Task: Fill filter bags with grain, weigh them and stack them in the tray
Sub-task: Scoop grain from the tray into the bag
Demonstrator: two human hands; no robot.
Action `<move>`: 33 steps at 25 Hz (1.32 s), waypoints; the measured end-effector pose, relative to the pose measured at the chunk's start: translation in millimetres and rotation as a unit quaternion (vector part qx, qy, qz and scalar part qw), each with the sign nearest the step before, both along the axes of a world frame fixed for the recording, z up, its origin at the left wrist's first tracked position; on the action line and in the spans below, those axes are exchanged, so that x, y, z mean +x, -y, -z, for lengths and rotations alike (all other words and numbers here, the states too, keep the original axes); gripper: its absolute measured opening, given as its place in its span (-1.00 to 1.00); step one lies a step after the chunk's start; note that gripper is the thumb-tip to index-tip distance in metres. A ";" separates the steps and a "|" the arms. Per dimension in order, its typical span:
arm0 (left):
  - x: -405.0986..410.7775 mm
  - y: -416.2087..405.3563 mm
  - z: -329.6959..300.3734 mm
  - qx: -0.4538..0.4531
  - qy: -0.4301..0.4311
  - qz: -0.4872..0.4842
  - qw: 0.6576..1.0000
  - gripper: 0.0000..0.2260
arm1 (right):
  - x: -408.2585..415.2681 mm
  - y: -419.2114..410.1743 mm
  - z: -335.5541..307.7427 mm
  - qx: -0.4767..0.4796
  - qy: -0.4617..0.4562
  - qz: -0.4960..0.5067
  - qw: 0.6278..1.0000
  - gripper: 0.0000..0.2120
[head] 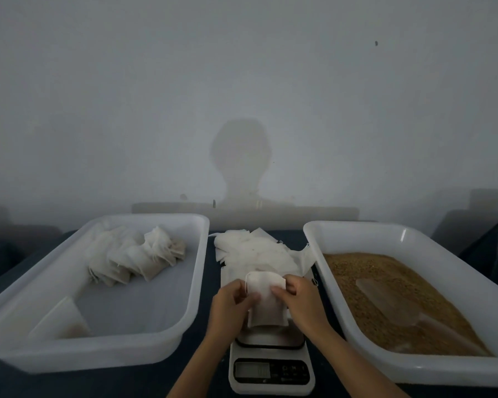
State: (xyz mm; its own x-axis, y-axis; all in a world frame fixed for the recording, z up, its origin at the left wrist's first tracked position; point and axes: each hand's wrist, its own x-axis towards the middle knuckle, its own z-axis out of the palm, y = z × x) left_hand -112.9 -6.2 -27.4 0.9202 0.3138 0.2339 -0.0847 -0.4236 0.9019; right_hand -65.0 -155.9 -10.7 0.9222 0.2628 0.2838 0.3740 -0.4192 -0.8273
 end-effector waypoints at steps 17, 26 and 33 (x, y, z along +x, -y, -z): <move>6.4 -24.5 -16.0 -0.056 0.017 0.002 0.998 -0.68 | 1.0 5.0 -17.9 0.114 0.024 0.021 0.993 -0.70; 4.9 -20.7 -20.4 -0.076 0.050 -0.004 0.996 -0.74 | -0.3 8.2 -26.9 0.159 0.052 0.025 0.986 -0.71; 11.1 -21.5 -4.0 -0.019 -0.015 -0.010 1.000 -0.77 | 2.2 5.2 -12.2 0.135 0.021 0.047 0.989 -0.72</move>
